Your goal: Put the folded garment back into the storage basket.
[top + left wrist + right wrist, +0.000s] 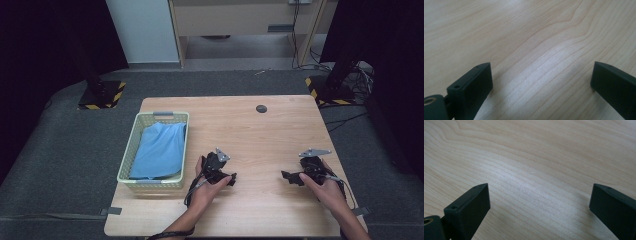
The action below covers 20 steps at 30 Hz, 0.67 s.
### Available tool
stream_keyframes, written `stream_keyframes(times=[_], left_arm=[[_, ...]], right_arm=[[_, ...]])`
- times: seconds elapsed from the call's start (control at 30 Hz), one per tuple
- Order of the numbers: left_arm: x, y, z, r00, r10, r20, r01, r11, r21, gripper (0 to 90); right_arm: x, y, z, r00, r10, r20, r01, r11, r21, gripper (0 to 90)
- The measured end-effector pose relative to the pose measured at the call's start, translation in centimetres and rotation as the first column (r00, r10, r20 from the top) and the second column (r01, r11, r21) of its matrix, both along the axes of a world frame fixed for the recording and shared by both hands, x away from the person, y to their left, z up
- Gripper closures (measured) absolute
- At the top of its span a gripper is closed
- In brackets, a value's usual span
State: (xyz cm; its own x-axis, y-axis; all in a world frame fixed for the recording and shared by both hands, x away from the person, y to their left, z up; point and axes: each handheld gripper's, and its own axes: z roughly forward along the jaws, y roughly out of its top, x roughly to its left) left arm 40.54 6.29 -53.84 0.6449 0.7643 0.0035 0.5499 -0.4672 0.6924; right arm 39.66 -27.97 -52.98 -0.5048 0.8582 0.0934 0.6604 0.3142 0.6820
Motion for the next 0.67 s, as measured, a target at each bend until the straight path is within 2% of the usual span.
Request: stream_keyframes(times=[0.07,0.2,0.27,0.33,0.47,0.67], left_arm=[[-0.1,0.3,-0.1,0.9999,0.002,0.01,-0.002,1.0,-0.007,1.3],[-0.5,0.6,-0.2,0.9998,0.006,0.017,-0.006,0.9999,-0.012,1.0],[-0.9,0.4,-0.2,0.9999,-0.001,0.013,0.001,1.0,-0.009,0.1],[-1.3,0.3,-0.2,0.9998,-0.016,0.013,0.016,0.9999,-0.006,0.0],[-1.7,0.3,-0.2,0.9997,-0.019,0.013,0.019,0.9998,-0.008,0.0],[-2.2,0.6,-0.2,0.9998,-0.017,0.014,0.017,0.9998,-0.009,0.0]], right_arm=[[-0.1,0.2,-0.5,0.9999,0.005,-0.011,-0.005,1.0,-0.004,2.5],[-0.7,0.6,-1.1,0.9985,0.018,0.052,-0.015,0.998,-0.065,0.8],[-1.1,0.6,-1.4,0.9964,0.013,0.084,-0.008,0.998,-0.056,0.5],[-1.4,0.5,-1.4,0.9964,0.017,0.083,-0.013,0.998,-0.055,0.5],[-2.0,0.5,-1.4,0.9964,0.003,0.085,0.002,0.998,-0.058,0.9],[-2.9,0.1,-1.4,0.9961,0.015,0.087,-0.01,0.998,-0.056,1.1]])
